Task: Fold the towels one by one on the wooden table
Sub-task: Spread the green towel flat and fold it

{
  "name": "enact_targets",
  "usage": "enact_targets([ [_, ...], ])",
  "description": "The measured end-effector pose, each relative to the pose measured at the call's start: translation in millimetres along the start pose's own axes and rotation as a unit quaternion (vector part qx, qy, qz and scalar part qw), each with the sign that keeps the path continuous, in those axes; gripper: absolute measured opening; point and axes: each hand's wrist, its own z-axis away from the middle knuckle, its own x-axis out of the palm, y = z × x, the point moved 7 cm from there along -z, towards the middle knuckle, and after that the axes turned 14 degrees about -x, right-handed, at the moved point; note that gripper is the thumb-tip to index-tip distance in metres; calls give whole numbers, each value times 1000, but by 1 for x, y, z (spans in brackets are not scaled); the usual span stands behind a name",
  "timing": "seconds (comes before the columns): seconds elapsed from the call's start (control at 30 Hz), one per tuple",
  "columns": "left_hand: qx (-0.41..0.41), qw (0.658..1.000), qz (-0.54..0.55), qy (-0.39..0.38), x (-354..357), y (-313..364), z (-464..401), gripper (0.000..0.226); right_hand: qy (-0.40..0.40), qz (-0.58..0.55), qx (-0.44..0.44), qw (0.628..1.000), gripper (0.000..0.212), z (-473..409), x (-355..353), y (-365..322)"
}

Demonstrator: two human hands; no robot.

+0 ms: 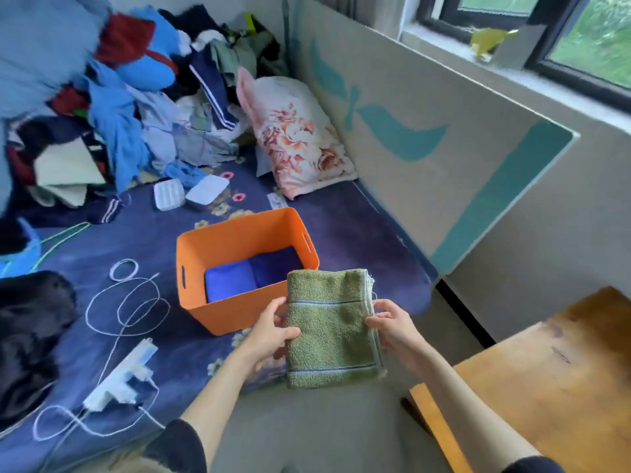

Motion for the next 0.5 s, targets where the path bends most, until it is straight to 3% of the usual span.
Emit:
enact_targets([
  [0.2,-19,996,78,45,-97,-8,-18,68,-86,39,-10,995,23,-62,98,-39],
  [0.5,-49,982,124,134,-189,19,-121,69,-130,57,0,990,18,-200,192,-61],
])
